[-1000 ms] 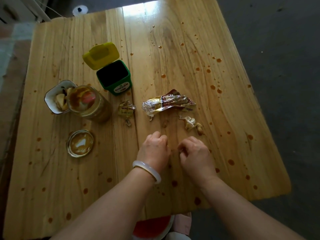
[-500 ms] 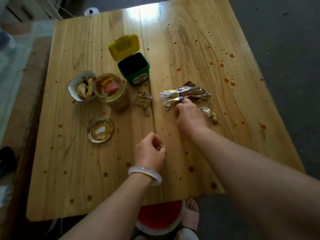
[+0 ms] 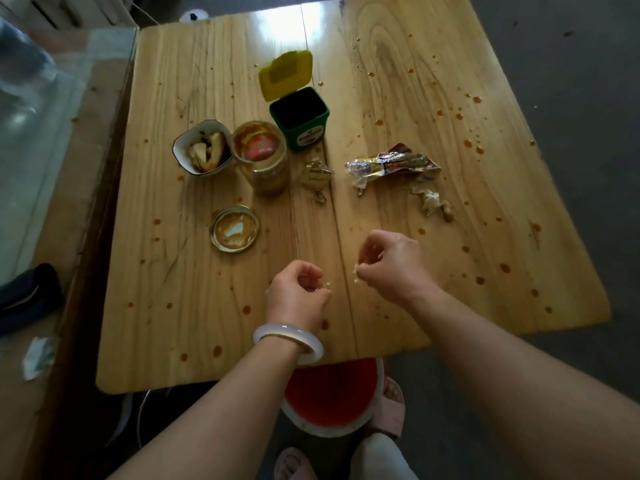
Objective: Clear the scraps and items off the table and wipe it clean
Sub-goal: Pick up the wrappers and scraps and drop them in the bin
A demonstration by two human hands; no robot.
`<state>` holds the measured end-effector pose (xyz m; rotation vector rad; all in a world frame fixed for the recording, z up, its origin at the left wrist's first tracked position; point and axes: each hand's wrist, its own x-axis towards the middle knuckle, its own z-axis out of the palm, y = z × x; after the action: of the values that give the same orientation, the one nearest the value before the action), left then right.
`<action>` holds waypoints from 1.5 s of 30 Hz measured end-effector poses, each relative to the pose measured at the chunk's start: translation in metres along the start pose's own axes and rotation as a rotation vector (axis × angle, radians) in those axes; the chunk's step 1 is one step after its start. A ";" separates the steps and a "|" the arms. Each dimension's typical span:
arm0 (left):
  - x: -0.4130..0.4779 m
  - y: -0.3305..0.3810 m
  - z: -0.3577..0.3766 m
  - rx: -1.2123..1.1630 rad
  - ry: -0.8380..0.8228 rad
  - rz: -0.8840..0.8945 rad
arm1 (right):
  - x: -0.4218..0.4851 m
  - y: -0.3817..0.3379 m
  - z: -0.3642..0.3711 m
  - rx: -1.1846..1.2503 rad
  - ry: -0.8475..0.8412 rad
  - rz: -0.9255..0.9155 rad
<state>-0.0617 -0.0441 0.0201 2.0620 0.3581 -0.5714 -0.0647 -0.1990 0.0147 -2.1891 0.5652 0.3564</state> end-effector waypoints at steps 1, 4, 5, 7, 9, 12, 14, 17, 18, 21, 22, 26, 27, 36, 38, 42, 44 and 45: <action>-0.005 -0.002 -0.004 -0.003 -0.008 0.005 | -0.014 -0.001 0.000 0.048 -0.019 0.018; -0.025 -0.012 -0.015 0.004 -0.057 -0.006 | -0.058 -0.001 0.000 0.171 -0.070 0.071; -0.031 -0.016 -0.019 0.004 -0.070 -0.016 | -0.070 -0.001 0.001 0.204 -0.089 0.088; -0.046 -0.025 -0.027 0.009 -0.097 -0.030 | -0.094 0.002 0.004 0.237 -0.135 0.118; -0.058 -0.036 -0.031 0.022 -0.111 -0.051 | -0.113 0.008 0.012 0.242 -0.156 0.155; -0.081 -0.057 -0.035 0.064 -0.127 -0.073 | -0.141 0.016 0.037 0.215 -0.132 0.201; -0.087 -0.066 -0.029 0.101 -0.132 -0.092 | -0.148 0.025 0.050 0.167 -0.116 0.213; -0.092 -0.079 -0.025 0.108 -0.116 -0.098 | -0.156 0.035 0.068 0.146 -0.096 0.222; -0.093 -0.083 -0.026 0.107 -0.115 -0.096 | -0.158 0.038 0.073 0.159 -0.097 0.231; -0.096 -0.091 -0.028 0.124 -0.109 -0.095 | -0.160 0.045 0.082 0.205 -0.109 0.284; -0.098 -0.093 -0.030 0.137 -0.105 -0.090 | -0.160 0.046 0.084 0.207 -0.107 0.293; -0.101 -0.099 -0.033 0.195 -0.084 -0.034 | -0.161 0.048 0.086 0.188 -0.101 0.335; -0.101 -0.100 -0.033 0.213 -0.079 -0.020 | -0.160 0.048 0.087 0.177 -0.097 0.344; -0.097 -0.083 -0.022 0.296 -0.026 0.061 | -0.154 0.041 0.080 0.235 -0.058 0.249; -0.091 -0.077 -0.019 0.304 -0.006 0.116 | -0.148 0.039 0.076 0.221 -0.047 0.203; -0.069 -0.057 -0.016 0.319 0.012 0.213 | -0.128 0.033 0.059 0.240 0.017 0.088; -0.052 -0.044 -0.013 0.372 0.023 0.265 | -0.113 0.031 0.045 0.248 0.074 0.032; -0.043 -0.038 -0.011 0.400 0.026 0.282 | -0.104 0.031 0.038 0.243 0.101 0.009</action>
<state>-0.1130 -0.0164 0.0207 2.4504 -0.0411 -0.4701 -0.1721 -0.1573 0.0160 -1.9780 0.6396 0.1729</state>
